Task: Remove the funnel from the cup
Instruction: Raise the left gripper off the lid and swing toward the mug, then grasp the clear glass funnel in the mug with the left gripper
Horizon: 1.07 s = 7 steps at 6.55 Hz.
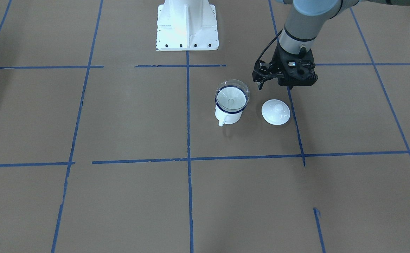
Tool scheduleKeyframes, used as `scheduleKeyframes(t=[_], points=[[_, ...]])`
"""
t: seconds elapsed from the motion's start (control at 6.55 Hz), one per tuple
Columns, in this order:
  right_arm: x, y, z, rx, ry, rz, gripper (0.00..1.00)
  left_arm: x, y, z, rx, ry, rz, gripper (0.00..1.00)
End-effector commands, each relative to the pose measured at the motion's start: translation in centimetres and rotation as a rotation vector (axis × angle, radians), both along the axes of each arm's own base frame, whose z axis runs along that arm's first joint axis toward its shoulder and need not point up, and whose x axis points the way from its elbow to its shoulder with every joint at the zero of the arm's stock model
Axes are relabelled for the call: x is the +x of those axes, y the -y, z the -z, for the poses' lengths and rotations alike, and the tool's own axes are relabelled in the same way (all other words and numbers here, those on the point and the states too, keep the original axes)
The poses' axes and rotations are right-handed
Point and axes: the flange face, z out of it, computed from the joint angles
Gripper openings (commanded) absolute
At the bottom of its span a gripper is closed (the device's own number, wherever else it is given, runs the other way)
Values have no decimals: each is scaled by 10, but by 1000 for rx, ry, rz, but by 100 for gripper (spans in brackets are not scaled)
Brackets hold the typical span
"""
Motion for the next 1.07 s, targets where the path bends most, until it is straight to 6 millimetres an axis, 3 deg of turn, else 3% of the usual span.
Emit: scheduleKeyframes(t=[0.0, 0.31, 0.92], points=[[0, 0, 0, 0, 0, 0, 100, 43, -3, -4, -54, -16, 4, 98], [0, -1, 0, 0, 0, 0, 100, 79, -29, -15, -88, -17, -24, 85], [0, 0, 1, 1, 0, 0, 100, 85, -29, -21, -92, -18, -26, 29]])
